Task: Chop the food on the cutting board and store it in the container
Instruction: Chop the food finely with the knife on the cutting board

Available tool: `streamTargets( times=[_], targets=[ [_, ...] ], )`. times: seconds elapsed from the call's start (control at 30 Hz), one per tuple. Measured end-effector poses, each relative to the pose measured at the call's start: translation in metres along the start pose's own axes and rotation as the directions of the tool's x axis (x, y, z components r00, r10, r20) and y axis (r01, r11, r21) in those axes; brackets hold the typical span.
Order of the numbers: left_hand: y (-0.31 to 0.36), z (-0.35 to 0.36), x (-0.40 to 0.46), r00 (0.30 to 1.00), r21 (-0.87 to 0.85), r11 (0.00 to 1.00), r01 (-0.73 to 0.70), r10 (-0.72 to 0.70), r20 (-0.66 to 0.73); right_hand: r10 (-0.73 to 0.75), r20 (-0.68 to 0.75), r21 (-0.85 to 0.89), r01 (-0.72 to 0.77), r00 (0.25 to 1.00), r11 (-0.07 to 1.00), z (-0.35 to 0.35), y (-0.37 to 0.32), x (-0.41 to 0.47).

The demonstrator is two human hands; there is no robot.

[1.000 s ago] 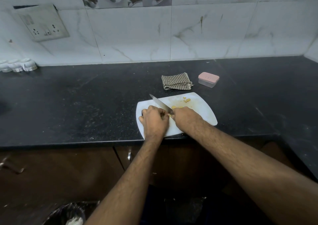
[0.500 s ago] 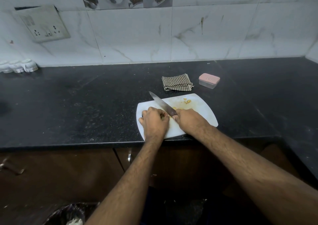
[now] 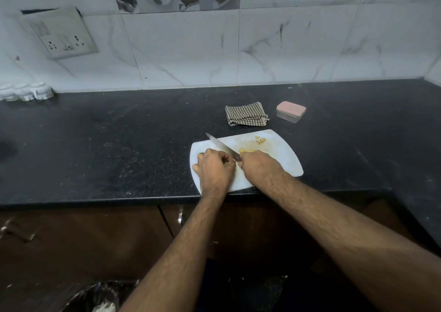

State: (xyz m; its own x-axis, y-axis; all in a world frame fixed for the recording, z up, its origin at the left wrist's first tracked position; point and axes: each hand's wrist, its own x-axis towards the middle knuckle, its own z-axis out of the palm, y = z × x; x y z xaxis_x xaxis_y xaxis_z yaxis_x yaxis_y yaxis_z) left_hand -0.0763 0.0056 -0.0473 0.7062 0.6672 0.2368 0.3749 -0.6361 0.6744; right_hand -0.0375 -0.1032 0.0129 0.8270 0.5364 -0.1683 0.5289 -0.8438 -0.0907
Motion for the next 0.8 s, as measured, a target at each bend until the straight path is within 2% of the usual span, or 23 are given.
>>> streamTargets(
  times=[0.17,0.4,0.8],
  targets=[
    [0.0,0.0,0.0,1.0,0.002,1.0,-0.008,0.008,-0.004,0.004,-0.021,-0.002,-0.004,1.0,1.0,0.003,-0.005,-0.004],
    [0.0,0.0,0.0,1.0,0.016,1.0,-0.001,0.001,0.01,0.029,-0.065,0.207,-0.015,0.997,0.978,0.003,0.013,-0.001],
    [0.0,0.0,0.0,1.0,-0.006,1.0,-0.002,0.002,0.001,0.017,-0.063,0.192,-0.005,0.998,0.981,0.004,0.013,0.0]
  ],
)
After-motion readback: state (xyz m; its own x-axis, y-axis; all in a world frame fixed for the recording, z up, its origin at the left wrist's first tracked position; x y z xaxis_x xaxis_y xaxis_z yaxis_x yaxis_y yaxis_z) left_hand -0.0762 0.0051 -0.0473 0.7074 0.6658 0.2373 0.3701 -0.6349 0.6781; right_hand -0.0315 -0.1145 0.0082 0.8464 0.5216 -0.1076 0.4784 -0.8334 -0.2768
